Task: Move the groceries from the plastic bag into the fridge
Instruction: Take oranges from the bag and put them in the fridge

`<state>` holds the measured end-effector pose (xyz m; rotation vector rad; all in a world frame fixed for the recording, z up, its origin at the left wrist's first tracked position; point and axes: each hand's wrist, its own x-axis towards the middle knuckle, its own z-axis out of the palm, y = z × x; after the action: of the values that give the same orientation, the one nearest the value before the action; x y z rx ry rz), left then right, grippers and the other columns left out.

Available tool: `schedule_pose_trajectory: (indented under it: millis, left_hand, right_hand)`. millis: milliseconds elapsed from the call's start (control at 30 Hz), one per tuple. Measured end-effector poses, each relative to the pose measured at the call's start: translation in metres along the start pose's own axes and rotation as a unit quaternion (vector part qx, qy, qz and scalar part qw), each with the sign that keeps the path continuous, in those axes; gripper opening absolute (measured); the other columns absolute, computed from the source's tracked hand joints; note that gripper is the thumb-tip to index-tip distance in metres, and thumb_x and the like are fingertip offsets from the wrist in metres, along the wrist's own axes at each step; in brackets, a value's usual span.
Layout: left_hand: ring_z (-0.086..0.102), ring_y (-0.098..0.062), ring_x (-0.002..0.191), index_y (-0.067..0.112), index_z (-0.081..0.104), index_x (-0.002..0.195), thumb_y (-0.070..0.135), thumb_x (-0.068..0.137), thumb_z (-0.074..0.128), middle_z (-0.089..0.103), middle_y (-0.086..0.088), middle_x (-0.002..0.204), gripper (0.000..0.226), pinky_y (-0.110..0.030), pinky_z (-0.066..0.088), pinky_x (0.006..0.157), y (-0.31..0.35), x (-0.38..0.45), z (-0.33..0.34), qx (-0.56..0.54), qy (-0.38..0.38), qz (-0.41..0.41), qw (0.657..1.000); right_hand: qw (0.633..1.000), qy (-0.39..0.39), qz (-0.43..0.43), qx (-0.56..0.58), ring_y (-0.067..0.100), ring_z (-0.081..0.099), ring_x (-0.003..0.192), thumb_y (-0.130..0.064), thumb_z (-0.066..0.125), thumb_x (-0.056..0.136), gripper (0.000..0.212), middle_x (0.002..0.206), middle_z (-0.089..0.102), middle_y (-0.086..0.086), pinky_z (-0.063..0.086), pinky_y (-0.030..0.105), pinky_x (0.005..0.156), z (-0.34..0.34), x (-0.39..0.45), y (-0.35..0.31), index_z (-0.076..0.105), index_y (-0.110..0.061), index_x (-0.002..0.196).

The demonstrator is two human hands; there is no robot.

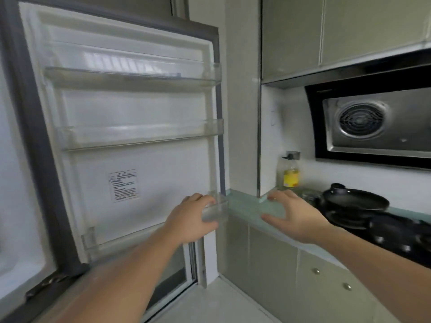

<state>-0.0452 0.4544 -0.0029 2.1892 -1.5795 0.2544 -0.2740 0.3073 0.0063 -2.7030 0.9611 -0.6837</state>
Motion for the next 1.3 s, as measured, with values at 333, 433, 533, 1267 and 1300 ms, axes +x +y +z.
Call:
schedule_pose_trajectory:
  millis: [333, 433, 533, 1267, 1300]
  left_hand:
    - [0.043, -0.013, 0.124, 0.036, 0.047, 0.130, 0.045, 0.081, 0.060, 0.046, 0.013, 0.131, 0.052, -0.031, 0.041, 0.097, 0.098, 0.079, 0.104, -0.128, -0.078, 0.213, 0.965]
    - [0.044, -0.011, 0.121, 0.035, 0.049, 0.128, 0.043, 0.080, 0.062, 0.047, 0.014, 0.129, 0.050, -0.028, 0.040, 0.093, 0.153, 0.076, 0.127, -0.165, -0.105, 0.270, 0.943]
    - [0.044, -0.012, 0.122, 0.034, 0.050, 0.128, 0.044, 0.079, 0.064, 0.046, 0.014, 0.130, 0.052, -0.032, 0.041, 0.098, 0.208, 0.066, 0.143, -0.185, -0.129, 0.324, 0.919]
    - [0.041, -0.012, 0.123, 0.035, 0.049, 0.127, 0.045, 0.080, 0.060, 0.044, 0.014, 0.132, 0.049, -0.035, 0.043, 0.096, 0.471, -0.063, 0.167, -0.208, -0.191, 0.407, 0.869]
    - [0.041, -0.012, 0.123, 0.035, 0.048, 0.127, 0.045, 0.081, 0.060, 0.044, 0.013, 0.133, 0.049, -0.034, 0.043, 0.096, 0.478, -0.063, 0.174, -0.207, -0.195, 0.407, 0.868]
  right_hand:
    - [0.953, 0.044, 0.282, -0.101, 0.012, 0.057, 0.096, -0.066, 0.051, 0.084, 0.061, 0.138, 0.040, -0.011, 0.051, 0.035, 0.083, -0.032, -0.099, 0.080, 0.037, -0.037, 0.136]
    - [0.930, 0.059, 0.341, -0.120, 0.013, 0.054, 0.107, -0.066, 0.050, 0.084, 0.064, 0.140, 0.038, -0.010, 0.051, 0.035, 0.085, -0.047, -0.144, 0.092, 0.034, -0.037, 0.139]
    - [0.908, 0.078, 0.388, -0.138, 0.014, 0.053, 0.114, -0.066, 0.051, 0.084, 0.067, 0.141, 0.038, -0.009, 0.050, 0.036, 0.089, -0.067, -0.196, 0.101, 0.034, -0.034, 0.141]
    - [0.860, 0.149, 0.475, -0.112, 0.009, 0.057, 0.077, -0.051, 0.052, 0.091, 0.054, 0.140, 0.041, -0.003, 0.050, 0.034, 0.083, -0.166, -0.412, 0.188, 0.039, -0.029, 0.138]
    - [0.860, 0.145, 0.475, -0.112, 0.010, 0.058, 0.078, -0.051, 0.052, 0.091, 0.053, 0.140, 0.042, -0.003, 0.050, 0.034, 0.082, -0.165, -0.411, 0.197, 0.039, -0.030, 0.138]
